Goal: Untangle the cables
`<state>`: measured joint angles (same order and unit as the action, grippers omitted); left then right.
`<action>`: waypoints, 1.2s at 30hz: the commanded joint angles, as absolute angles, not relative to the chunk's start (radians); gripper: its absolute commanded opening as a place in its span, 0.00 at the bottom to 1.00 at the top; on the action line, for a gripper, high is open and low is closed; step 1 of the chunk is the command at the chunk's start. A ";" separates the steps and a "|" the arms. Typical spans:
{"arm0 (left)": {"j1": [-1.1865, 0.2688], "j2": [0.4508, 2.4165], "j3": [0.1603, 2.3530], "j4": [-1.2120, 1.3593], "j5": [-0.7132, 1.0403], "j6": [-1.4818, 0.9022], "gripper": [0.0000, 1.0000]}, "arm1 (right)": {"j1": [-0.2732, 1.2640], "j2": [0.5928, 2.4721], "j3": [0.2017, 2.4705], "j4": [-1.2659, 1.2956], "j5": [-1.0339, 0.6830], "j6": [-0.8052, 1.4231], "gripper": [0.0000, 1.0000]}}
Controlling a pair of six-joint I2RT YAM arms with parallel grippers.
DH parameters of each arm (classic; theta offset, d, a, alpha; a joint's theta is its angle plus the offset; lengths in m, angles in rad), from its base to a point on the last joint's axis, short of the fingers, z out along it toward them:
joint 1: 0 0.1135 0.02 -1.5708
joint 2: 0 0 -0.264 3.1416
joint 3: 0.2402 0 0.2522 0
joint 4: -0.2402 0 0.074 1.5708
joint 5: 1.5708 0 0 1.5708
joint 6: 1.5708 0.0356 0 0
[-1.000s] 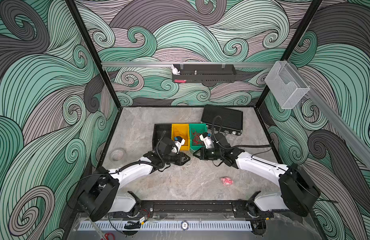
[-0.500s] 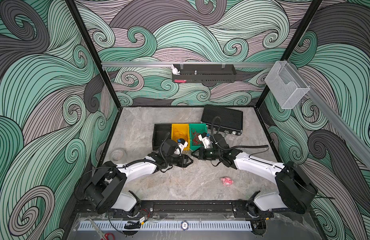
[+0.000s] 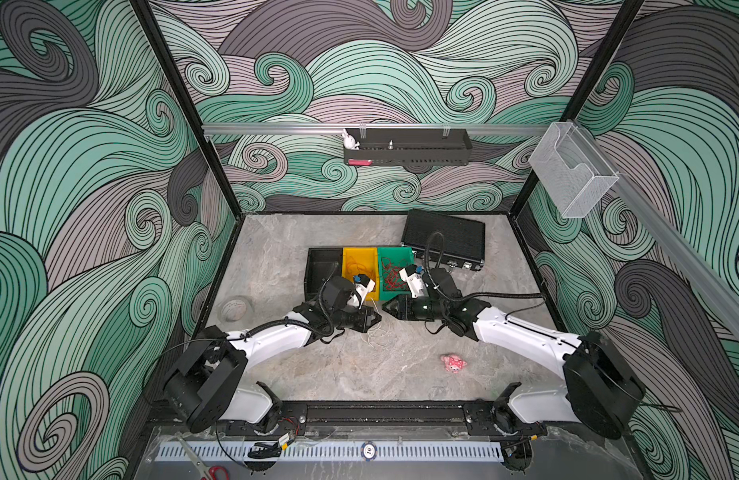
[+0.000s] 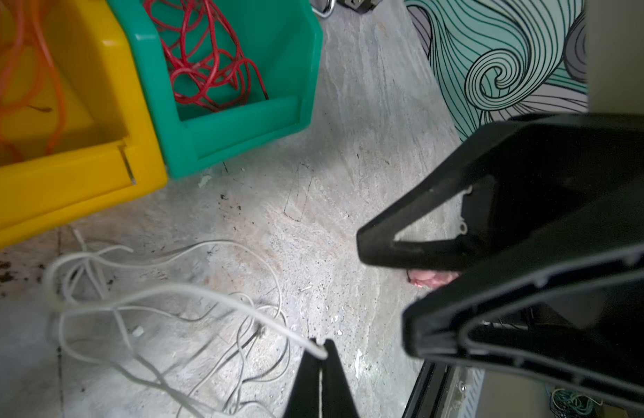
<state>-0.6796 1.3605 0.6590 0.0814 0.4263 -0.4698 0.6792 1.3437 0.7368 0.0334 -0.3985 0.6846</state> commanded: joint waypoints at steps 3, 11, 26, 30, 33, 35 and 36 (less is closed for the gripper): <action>-0.684 1.307 0.677 0.022 0.348 -0.468 0.00 | 0.654 1.314 0.714 -0.080 -0.271 0.626 0.52; -0.684 1.278 0.680 0.020 0.355 -0.477 0.00 | 0.662 1.517 0.719 0.042 -0.345 0.700 0.44; -0.685 1.274 0.673 0.026 0.348 -0.482 0.00 | 0.708 1.737 0.772 0.146 -0.376 0.767 0.31; -0.683 1.271 0.671 0.028 0.349 -0.489 0.00 | 0.710 1.756 0.765 0.189 -0.378 0.778 0.19; -0.684 1.263 0.671 0.019 0.346 -0.496 0.00 | 0.710 1.728 0.771 0.156 -0.352 0.755 0.11; -0.683 1.250 0.672 0.007 0.338 -0.500 0.00 | 0.710 1.680 0.763 0.143 -0.327 0.736 0.07; -0.680 1.242 0.671 0.003 0.333 -0.501 0.00 | 0.710 1.656 0.759 0.139 -0.318 0.725 0.06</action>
<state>-0.6796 1.2785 0.6590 0.0292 0.3561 -0.4873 0.7094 1.7248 0.7574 0.1490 -0.3580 0.7574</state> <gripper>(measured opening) 0.048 0.073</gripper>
